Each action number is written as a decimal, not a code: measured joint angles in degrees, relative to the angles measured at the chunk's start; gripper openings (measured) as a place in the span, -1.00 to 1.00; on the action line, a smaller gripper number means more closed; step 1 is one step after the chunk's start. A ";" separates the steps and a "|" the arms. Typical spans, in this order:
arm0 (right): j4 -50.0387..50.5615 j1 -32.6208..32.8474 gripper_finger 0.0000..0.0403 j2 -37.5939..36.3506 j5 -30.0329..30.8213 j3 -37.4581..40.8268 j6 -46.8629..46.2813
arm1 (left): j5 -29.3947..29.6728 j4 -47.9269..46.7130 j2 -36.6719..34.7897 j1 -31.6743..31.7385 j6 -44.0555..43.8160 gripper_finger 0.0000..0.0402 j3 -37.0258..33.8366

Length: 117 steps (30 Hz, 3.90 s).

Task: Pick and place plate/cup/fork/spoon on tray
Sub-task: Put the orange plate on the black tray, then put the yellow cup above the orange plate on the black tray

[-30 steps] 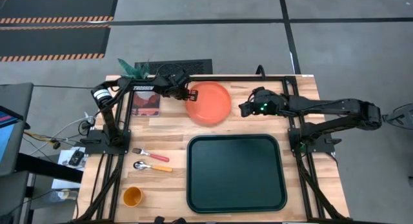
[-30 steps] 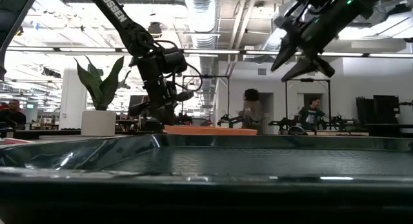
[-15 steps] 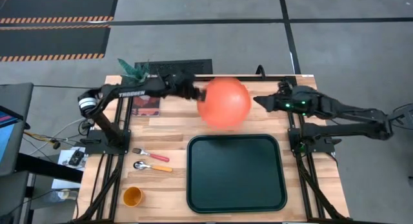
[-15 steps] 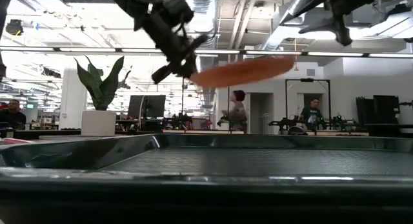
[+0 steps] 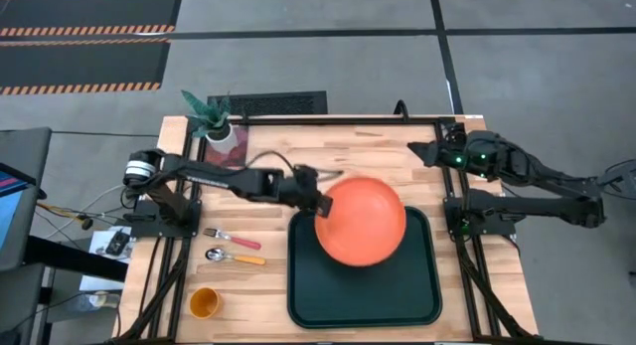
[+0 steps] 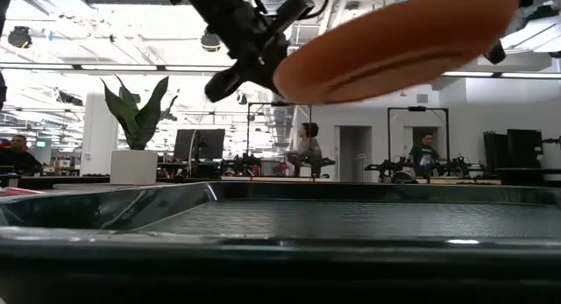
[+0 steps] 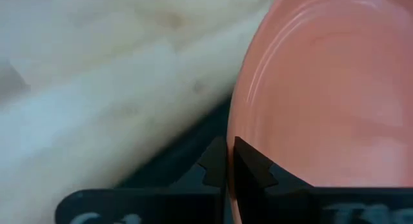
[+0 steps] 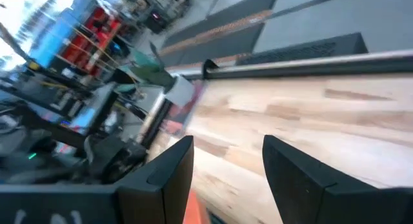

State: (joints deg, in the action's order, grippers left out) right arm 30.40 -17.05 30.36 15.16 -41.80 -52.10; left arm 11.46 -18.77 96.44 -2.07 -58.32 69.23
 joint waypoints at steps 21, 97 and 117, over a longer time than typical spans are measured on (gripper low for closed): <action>4.92 0.88 0.04 3.72 -1.85 0.02 -1.93 | -4.07 -11.29 33.01 -8.06 5.02 -1.00 38.08; 10.37 2.66 0.04 3.75 -1.60 -0.02 0.08 | -3.16 -20.52 42.77 -11.69 0.25 -0.12 52.28; 10.58 2.72 0.04 3.72 -3.47 -0.02 5.63 | 1.32 -53.09 23.83 -13.38 10.64 -0.13 52.33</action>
State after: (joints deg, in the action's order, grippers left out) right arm 40.97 -14.33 34.09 11.69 -41.82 -46.47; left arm 12.78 -71.86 120.27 -15.45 -47.68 121.56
